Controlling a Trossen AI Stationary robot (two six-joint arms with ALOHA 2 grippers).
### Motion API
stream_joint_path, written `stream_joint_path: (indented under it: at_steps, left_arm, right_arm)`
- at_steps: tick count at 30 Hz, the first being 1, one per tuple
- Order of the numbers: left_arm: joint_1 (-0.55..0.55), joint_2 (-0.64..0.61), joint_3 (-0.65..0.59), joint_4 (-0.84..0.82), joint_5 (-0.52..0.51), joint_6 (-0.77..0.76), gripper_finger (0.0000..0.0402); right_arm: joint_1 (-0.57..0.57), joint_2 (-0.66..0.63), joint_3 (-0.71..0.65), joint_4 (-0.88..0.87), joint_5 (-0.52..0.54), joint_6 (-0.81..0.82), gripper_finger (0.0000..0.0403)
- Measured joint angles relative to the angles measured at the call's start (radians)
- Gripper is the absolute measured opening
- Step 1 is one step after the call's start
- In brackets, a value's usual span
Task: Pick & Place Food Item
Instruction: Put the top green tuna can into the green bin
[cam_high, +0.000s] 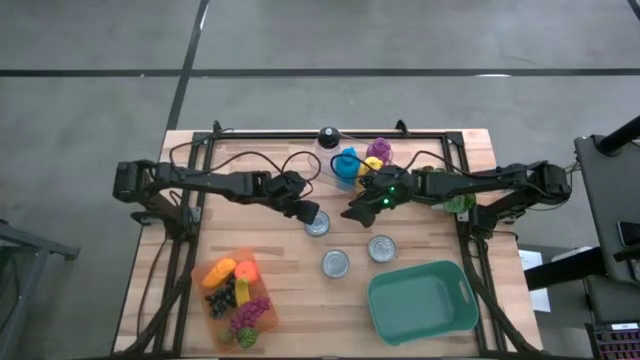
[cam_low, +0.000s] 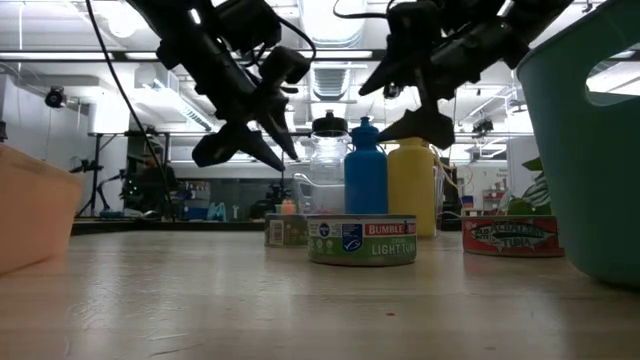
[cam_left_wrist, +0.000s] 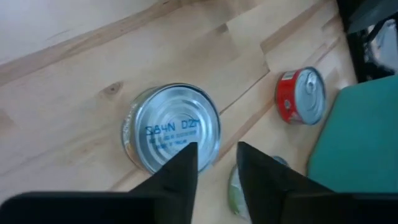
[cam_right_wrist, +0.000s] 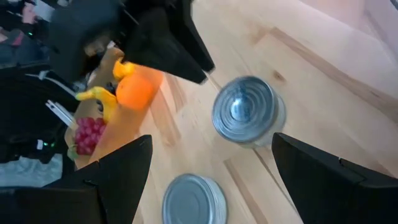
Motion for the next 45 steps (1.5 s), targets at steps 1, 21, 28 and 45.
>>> stream_joint_path:
  at_steps: [1,21,28,45]
  left_arm:
    - [0.000,0.002,0.000,-0.002,0.000,0.013,0.0105]
    - [-0.014,0.065,-0.001,-0.019,0.001,0.039,0.0004]
    - [-0.014,0.075,0.000,-0.053,-0.045,0.040,0.0002]
    - [-0.012,0.119,-0.001,-0.040,-0.074,0.039,0.0001]
  right_arm:
    - [0.000,0.006,0.000,0.018,0.000,0.000,0.0329]
    - [0.020,0.128,0.000,0.145,0.006,0.033,0.0329]
    - [0.019,0.131,0.000,0.153,0.027,0.035,0.0329]
    - [0.037,0.251,0.000,0.219,0.027,0.080,0.0329]
